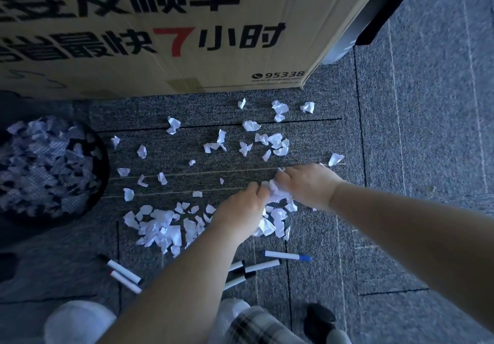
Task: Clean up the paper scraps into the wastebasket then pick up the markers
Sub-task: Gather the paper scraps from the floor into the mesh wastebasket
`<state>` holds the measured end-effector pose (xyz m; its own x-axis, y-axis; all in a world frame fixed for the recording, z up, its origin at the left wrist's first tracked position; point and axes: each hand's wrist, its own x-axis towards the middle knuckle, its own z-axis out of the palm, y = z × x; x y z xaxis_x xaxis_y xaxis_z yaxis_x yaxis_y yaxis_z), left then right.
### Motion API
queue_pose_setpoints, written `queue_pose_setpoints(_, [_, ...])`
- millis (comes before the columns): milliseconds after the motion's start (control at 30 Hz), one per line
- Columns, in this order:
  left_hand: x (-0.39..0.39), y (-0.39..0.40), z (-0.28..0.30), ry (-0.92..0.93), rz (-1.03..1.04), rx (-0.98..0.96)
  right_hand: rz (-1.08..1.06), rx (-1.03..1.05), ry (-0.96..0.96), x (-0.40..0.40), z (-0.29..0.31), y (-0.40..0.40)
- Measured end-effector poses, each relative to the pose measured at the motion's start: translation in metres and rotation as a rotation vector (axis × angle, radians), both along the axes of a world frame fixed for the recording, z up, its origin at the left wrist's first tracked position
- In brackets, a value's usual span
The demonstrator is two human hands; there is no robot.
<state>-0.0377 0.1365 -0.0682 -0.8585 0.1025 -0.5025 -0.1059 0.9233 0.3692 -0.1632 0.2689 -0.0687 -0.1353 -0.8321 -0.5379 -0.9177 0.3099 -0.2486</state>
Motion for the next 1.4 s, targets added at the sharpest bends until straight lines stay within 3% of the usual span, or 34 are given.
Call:
queue_pose_setpoints(133, [-0.007,-0.025,0.016,-0.078,0.169,0.015,-0.066,0.097,-0.04,-0.002,0.021,-0.014])
queue_pose_setpoints(333, [-0.012,-0.061,0.039,-0.039,0.318,0.0,-0.224,0.143,-0.043,-0.011,0.048,-0.042])
queue_pose_setpoints(867, [-0.013,-0.124,0.184,0.05,0.526,-0.094,-0.225,-0.057,0.059,-0.023,0.191,-0.128])
queue_pose_setpoints(1200, [-0.001,-0.182,0.288,0.275,0.594,-0.13,-0.231,-0.21,0.023,0.001,0.284,-0.201])
queue_pose_setpoints(1400, [0.045,-0.226,0.309,0.355,0.711,-0.197,-0.19,-0.36,0.004,0.034,0.299,-0.254])
